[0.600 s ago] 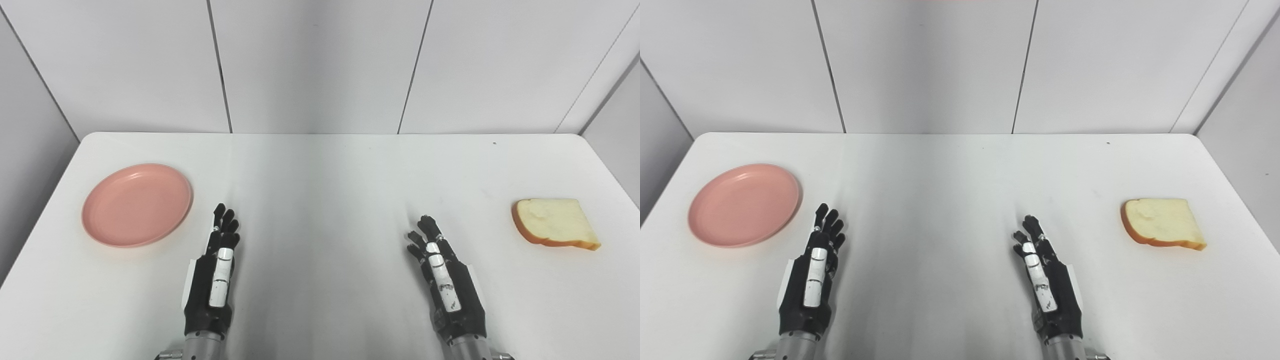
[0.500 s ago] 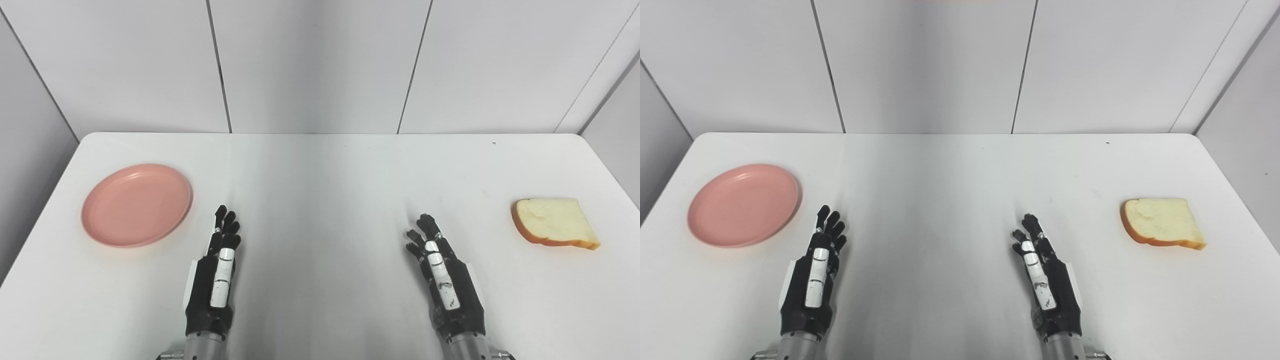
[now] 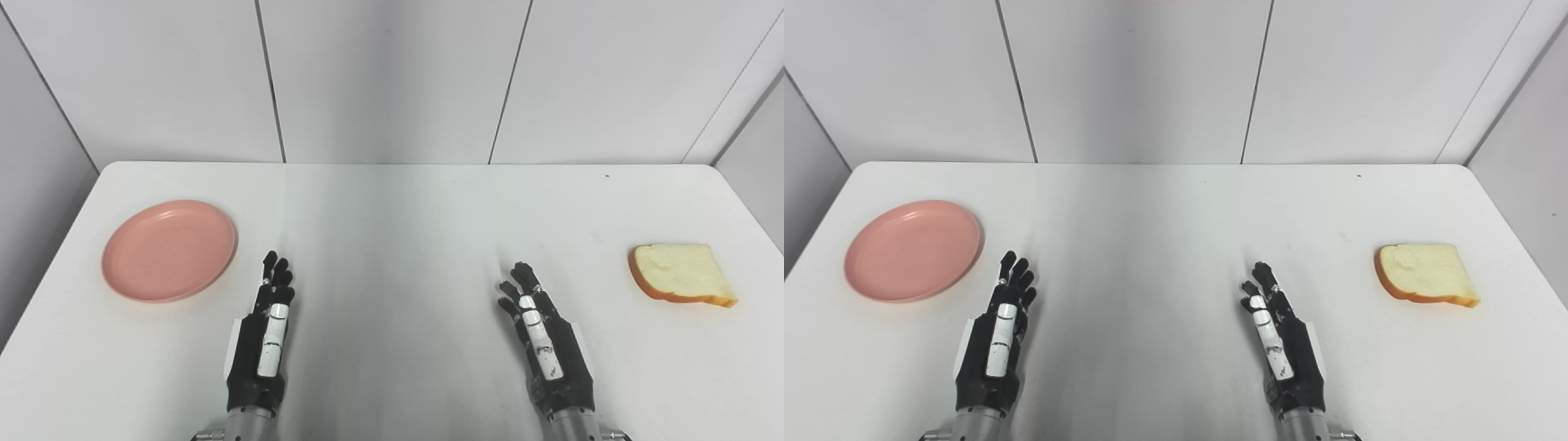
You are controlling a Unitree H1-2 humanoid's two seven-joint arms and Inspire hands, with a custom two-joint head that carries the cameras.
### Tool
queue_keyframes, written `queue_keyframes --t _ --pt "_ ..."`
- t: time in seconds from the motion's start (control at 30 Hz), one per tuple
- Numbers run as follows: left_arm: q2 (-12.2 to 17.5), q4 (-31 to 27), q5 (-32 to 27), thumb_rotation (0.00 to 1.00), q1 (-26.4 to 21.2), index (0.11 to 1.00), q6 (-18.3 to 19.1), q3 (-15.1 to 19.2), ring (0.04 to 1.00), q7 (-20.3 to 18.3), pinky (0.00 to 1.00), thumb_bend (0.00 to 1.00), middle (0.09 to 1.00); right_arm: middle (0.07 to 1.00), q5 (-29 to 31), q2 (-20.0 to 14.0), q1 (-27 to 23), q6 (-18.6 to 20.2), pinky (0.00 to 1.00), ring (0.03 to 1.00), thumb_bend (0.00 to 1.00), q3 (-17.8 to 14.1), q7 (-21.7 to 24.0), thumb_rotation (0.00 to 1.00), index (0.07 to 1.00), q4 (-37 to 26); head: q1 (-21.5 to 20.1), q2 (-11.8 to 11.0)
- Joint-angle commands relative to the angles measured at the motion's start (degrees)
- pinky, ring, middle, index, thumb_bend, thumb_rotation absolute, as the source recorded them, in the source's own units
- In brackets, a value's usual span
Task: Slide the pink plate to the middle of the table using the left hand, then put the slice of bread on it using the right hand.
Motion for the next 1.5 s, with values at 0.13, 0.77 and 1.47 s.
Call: queue_keyframes --t 0.13,0.77,1.47 --pt "-0.26 -1.48 -0.06 0.87 -0.16 1.0 -2.64 -0.53 1.0 -0.64 1.0 0.68 1.0 0.949 0.56 0.05 0.42 -2.19 0.9 0.905 0.68 -0.03 1.0 0.7 0.901 -0.35 0.33 -2.02" --pt "-1.98 5.67 4.4 0.87 -0.84 1.0 -9.57 -2.39 0.997 1.3 1.0 0.68 1.0 0.963 2.67 -2.63 0.3 -8.06 0.94 0.925 0.74 -1.92 3.61 0.76 0.928 6.21 8.8 -9.77" --pt "-2.97 10.7 5.53 0.91 -1.39 0.993 -14.47 -2.38 0.999 2.98 1.0 0.68 1.0 0.973 4.07 -3.47 -0.02 -10.53 0.96 0.944 0.68 -2.97 4.78 0.77 0.938 9.82 10.13 -13.54"
